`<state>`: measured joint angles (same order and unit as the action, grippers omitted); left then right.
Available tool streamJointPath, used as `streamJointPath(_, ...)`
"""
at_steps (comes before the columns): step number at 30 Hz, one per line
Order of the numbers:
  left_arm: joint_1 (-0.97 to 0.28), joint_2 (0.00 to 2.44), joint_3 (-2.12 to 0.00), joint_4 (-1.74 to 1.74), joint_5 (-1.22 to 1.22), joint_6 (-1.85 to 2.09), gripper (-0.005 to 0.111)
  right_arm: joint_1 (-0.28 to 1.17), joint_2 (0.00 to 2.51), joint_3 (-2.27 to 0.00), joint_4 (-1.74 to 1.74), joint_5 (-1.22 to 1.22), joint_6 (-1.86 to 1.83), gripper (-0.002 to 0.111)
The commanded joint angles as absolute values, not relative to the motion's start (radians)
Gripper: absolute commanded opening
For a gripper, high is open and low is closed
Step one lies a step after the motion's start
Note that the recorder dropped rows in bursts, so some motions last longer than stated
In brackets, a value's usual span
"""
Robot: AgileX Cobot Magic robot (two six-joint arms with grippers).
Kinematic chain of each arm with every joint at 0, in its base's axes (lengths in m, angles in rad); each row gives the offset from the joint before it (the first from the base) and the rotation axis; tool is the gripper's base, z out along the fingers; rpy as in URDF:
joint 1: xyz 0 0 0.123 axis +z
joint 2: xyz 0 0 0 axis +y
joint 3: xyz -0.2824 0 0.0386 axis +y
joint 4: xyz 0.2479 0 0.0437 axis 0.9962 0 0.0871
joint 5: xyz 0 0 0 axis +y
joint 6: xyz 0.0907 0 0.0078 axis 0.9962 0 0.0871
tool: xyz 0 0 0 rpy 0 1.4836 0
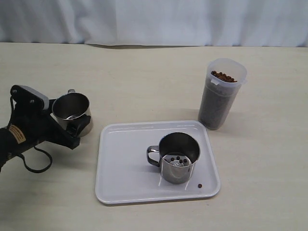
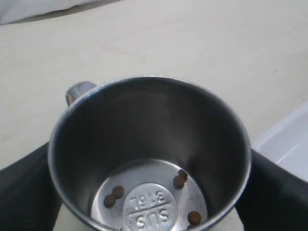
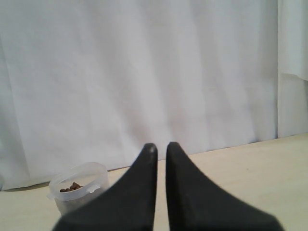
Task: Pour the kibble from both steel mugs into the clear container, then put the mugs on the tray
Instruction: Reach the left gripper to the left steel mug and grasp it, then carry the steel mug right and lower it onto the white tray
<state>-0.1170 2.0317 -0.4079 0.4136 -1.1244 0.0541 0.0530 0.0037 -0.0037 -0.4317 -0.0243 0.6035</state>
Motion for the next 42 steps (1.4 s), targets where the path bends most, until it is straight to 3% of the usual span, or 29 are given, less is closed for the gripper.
streamJointPath(1,-0.115,2.035,-0.414,0.41,-1.119,0.058,0.036,0.046,0.0,0.0,-0.43,-0.025,0.596,0.005)
streamJointPath(5,-0.115,2.035,-0.414,0.41,-1.1,0.058,0.001,0.046,0.0,0.0,-0.43,-0.025,0.596,0.005)
streamJointPath(6,-0.115,2.035,-0.414,0.411,-1.1,0.058,0.0,0.046,0.0,0.0,-0.43,-0.025,0.596,0.005)
streamJointPath(12,-0.115,1.902,-0.41,0.621,-1.087,-0.065,0.0,0.046,0.0,0.0,-0.43,-0.025,0.596,0.005)
streamJointPath(17,-0.117,1.809,-0.432,1.029,-1.118,-0.32,0.0,0.046,0.0,0.0,-0.43,-0.025,0.596,0.005)
streamJointPath(42,-0.117,1.809,-0.447,1.118,-1.057,-0.287,0.0,0.046,0.0,0.0,-0.43,-0.025,0.596,0.005)
